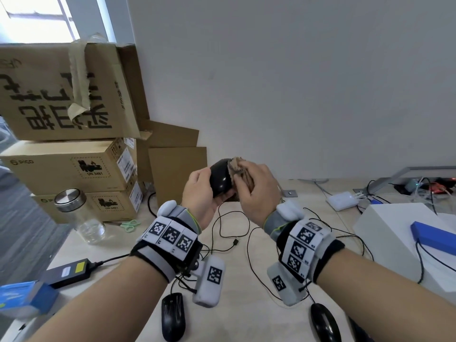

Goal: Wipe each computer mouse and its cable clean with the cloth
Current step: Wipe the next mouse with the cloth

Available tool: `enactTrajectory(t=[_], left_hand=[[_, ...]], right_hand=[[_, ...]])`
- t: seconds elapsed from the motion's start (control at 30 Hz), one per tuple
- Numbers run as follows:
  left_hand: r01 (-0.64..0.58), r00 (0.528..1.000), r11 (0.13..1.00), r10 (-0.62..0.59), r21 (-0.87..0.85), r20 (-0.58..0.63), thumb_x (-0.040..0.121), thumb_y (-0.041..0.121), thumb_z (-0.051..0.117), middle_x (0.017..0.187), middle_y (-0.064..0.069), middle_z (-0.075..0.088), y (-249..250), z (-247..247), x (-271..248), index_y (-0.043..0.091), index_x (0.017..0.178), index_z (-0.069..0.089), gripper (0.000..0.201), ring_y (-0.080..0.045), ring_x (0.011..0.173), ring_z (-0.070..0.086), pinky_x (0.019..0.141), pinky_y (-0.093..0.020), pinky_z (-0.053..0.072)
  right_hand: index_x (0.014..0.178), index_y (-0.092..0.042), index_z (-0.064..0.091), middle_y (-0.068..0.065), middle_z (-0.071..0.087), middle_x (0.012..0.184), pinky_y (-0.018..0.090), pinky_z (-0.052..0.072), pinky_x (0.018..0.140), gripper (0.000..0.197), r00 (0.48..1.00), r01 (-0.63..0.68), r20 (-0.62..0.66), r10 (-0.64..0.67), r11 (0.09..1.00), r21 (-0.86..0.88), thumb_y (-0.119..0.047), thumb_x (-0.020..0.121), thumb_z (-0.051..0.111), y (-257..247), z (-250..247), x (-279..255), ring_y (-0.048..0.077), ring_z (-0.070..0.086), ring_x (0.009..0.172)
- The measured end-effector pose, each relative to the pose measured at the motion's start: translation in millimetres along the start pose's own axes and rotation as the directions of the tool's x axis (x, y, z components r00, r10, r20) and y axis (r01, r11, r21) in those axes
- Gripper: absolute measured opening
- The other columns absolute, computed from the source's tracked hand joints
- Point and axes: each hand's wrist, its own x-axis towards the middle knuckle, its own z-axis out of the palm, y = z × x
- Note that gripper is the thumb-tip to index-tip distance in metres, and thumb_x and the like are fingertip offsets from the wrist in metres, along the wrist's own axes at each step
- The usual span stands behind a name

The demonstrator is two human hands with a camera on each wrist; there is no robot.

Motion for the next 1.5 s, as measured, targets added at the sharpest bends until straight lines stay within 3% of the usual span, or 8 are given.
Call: enactTrajectory(t=[0.17, 0.27, 0.5, 0.63, 0.97, 1.13, 1.37, 1.5], left_hand=[[0.126, 0.990, 0.981, -0.133, 0.146, 0.038, 0.095, 0.039, 0.058, 0.091, -0.013, 0.065, -2.0, -2.6, 3.7, 0.002, 0.119, 0.054, 0.045, -0.018, 0.062, 0.061, 0.048, -0.026, 0.049], [0.190, 0.978, 0.961, -0.202, 0.200, 0.044, 0.097, 0.033, 0.056, 0.078, -0.011, 0.062, -4.2, -0.2, 1.2, 0.005, 0.109, 0.056, 0.030, -0.015, 0.050, 0.052, 0.044, -0.022, 0.040], [0.242, 0.968, 0.968, -0.245, 0.062, 0.054, 0.097, 0.024, 0.052, 0.080, -0.014, 0.064, -3.3, 3.3, 5.2, 0.006, 0.094, 0.063, 0.022, -0.021, 0.062, 0.060, 0.056, -0.029, 0.049], [0.337, 0.930, 0.936, -0.348, 0.098, 0.117, 0.097, 0.030, 0.050, 0.072, -0.012, 0.059, 0.1, -0.8, 6.6, 0.005, 0.096, 0.059, 0.027, -0.014, 0.045, 0.046, 0.037, -0.019, 0.032], [0.048, 0.994, 0.895, -0.086, 0.443, 0.064, 0.098, 0.059, 0.035, 0.056, -0.002, 0.059, -14.4, 1.7, 3.4, 0.004, 0.092, 0.065, 0.063, -0.016, 0.046, 0.050, 0.048, -0.029, 0.037], [0.195, 0.958, 0.951, -0.237, 0.241, 0.159, 0.102, 0.048, 0.030, 0.065, -0.017, 0.064, -0.4, -5.9, 3.1, 0.003, 0.107, 0.063, 0.055, -0.022, 0.054, 0.043, 0.050, -0.029, 0.032], [0.200, 0.975, 0.972, -0.210, 0.125, 0.075, 0.099, 0.050, 0.036, 0.095, -0.016, 0.064, 2.1, -4.4, 14.7, 0.010, 0.115, 0.064, 0.051, -0.027, 0.080, 0.056, 0.071, -0.036, 0.043], [0.180, 0.974, 0.959, -0.205, 0.220, 0.098, 0.100, 0.044, 0.032, 0.068, -0.011, 0.056, 0.6, -8.6, 14.4, 0.011, 0.089, 0.063, 0.047, -0.020, 0.052, 0.044, 0.046, -0.026, 0.030]], right_hand=[[0.115, -0.015, 0.062, 0.004, 0.064, 0.102, -0.001, 0.028, 0.081, 0.031, 0.998, 0.046, -0.055, -0.044, 0.998, 0.043, -0.027, 0.087, 0.059, 3.1, 2.1, 3.1, 0.007, 0.051, 0.092], [0.113, -0.015, 0.062, 0.005, 0.062, 0.103, 0.009, 0.031, 0.078, 0.027, 0.995, -0.061, -0.080, 0.066, 0.996, 0.066, -0.026, 0.089, 0.060, 7.7, -0.1, 12.0, 0.016, 0.055, 0.095], [0.112, -0.024, 0.058, 0.000, 0.058, 0.107, 0.027, 0.044, 0.074, 0.030, 0.988, 0.122, 0.097, -0.121, 0.993, -0.007, -0.043, 0.089, 0.053, -6.7, 4.1, -11.1, 0.014, 0.055, 0.092], [0.107, -0.016, 0.057, 0.004, 0.058, 0.098, 0.029, 0.036, 0.071, 0.025, 0.986, -0.158, -0.051, 0.157, 0.987, -0.017, -0.036, 0.094, 0.053, 12.3, -5.6, 17.7, 0.020, 0.054, 0.089], [0.106, -0.017, 0.058, 0.000, 0.062, 0.098, 0.023, 0.040, 0.073, 0.027, 1.000, -0.002, -0.031, 0.006, 0.994, 0.106, -0.037, 0.090, 0.053, -14.7, 9.3, 6.8, 0.012, 0.056, 0.087], [0.111, -0.022, 0.063, -0.011, 0.064, 0.097, 0.025, 0.046, 0.081, 0.020, 0.971, -0.150, -0.157, 0.178, 0.973, 0.175, -0.026, 0.091, 0.061, -2.4, -10.9, 32.2, 0.006, 0.057, 0.088], [0.141, -0.011, 0.048, 0.010, 0.048, 0.117, 0.021, 0.036, 0.094, 0.055, 0.942, 0.224, 0.246, -0.227, 0.974, 0.039, -0.031, 0.090, 0.043, -11.8, 1.4, 2.7, 0.018, 0.047, 0.106], [0.117, -0.013, 0.069, 0.007, 0.063, 0.102, 0.017, 0.042, 0.082, 0.035, 0.924, 0.285, 0.238, -0.299, 0.954, 0.090, -0.021, 0.084, 0.061, 0.8, -2.6, 15.0, 0.017, 0.058, 0.093]])
